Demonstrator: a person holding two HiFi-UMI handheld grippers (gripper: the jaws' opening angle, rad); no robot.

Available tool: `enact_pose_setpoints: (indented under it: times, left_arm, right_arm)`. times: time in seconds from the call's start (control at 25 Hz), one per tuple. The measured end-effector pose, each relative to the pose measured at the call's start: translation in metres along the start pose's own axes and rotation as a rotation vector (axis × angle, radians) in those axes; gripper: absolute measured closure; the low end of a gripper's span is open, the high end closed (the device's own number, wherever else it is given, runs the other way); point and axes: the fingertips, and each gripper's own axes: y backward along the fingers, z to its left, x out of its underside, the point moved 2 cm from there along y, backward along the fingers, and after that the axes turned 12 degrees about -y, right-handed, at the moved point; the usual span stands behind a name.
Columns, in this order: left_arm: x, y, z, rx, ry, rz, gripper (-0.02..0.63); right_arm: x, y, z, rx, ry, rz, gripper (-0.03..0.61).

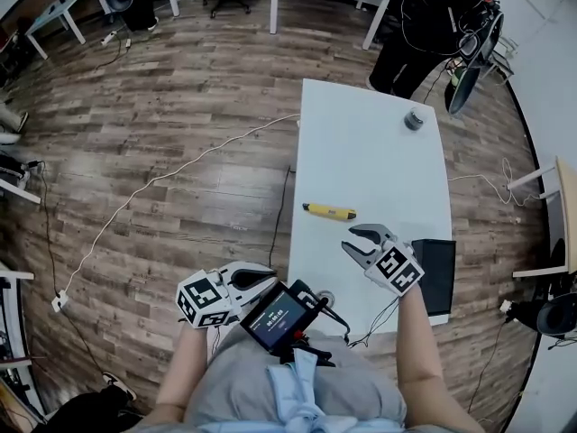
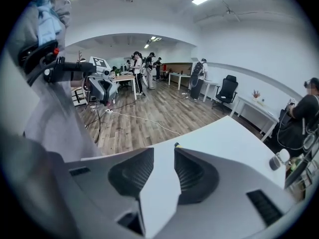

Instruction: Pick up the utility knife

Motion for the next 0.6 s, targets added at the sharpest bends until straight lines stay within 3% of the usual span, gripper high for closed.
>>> enact_pose_setpoints:
  times: [0.32, 0.6]
  left_arm:
    - [0.006, 0.004, 0.003, -0.010, 0.014, 0.025, 0.595]
    - [0.009, 0.002, -0.001, -0.015, 0.021, 0.047, 0.595]
  right_arm:
    - [0.020, -0.019, -0.021, 0.014, -0.053, 0.015, 0.457]
    - [0.038, -0.032, -0.038, 0.013, -0.035, 0.067, 0.446]
